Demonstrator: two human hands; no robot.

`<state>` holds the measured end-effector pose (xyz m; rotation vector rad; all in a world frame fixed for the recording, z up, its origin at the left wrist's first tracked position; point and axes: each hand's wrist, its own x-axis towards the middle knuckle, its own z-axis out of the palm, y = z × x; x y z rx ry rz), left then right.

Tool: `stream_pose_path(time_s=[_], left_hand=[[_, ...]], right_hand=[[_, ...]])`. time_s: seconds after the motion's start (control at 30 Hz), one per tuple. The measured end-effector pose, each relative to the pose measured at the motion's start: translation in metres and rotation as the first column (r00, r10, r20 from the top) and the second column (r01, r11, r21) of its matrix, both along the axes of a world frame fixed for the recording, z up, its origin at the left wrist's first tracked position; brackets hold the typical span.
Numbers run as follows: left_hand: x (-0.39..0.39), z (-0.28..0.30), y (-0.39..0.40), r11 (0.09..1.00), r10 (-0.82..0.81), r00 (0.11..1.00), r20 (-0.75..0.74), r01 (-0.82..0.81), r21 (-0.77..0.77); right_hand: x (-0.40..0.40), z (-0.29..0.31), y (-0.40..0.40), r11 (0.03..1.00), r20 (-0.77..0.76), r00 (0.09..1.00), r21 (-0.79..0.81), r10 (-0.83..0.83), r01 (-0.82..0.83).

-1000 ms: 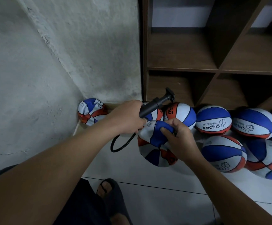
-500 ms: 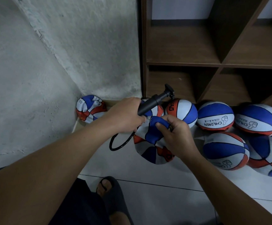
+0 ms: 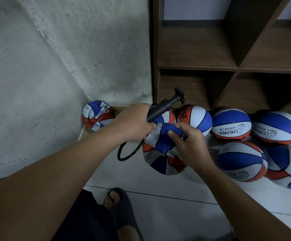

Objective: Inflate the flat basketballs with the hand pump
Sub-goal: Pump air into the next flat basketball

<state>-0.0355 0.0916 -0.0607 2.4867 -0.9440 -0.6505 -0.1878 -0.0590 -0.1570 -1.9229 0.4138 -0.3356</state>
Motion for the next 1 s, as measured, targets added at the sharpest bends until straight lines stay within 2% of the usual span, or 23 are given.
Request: stream_pose_path(time_s=[0.17, 0.3, 0.7, 0.83, 0.93, 1.0], left_hand=[[0.002, -0.001, 0.002, 1.0, -0.011, 1.0, -0.021, 0.011, -0.019], [-0.001, -0.002, 0.002, 0.999, -0.043, 0.998, 0.046, 0.042, 0.011], [-0.005, -0.007, 0.002, 0.997, -0.057, 0.995, -0.083, 0.053, -0.052], [-0.004, -0.004, 0.002, 0.997, -0.051, 0.987, -0.154, 0.041, -0.065], [-0.001, -0.001, 0.002, 0.996, -0.066, 0.974, -0.215, 0.077, 0.041], [0.001, -0.003, 0.005, 0.991, -0.075, 0.976, -0.202, 0.095, 0.089]], right_hand=[[0.0, 0.003, 0.004, 1.0, 0.004, 1.0, 0.02, 0.01, -0.01], [-0.001, 0.002, 0.007, 0.999, -0.002, 1.0, -0.02, 0.028, -0.028], [-0.002, 0.004, 0.012, 0.996, 0.054, 0.998, -0.08, 0.03, -0.026], [0.002, -0.004, 0.01, 0.987, 0.043, 0.999, -0.158, -0.019, 0.026], [0.0, -0.007, 0.014, 0.959, 0.056, 0.998, -0.283, 0.007, 0.009], [-0.002, -0.01, 0.017, 0.939, 0.061, 0.998, -0.343, 0.026, -0.003]])
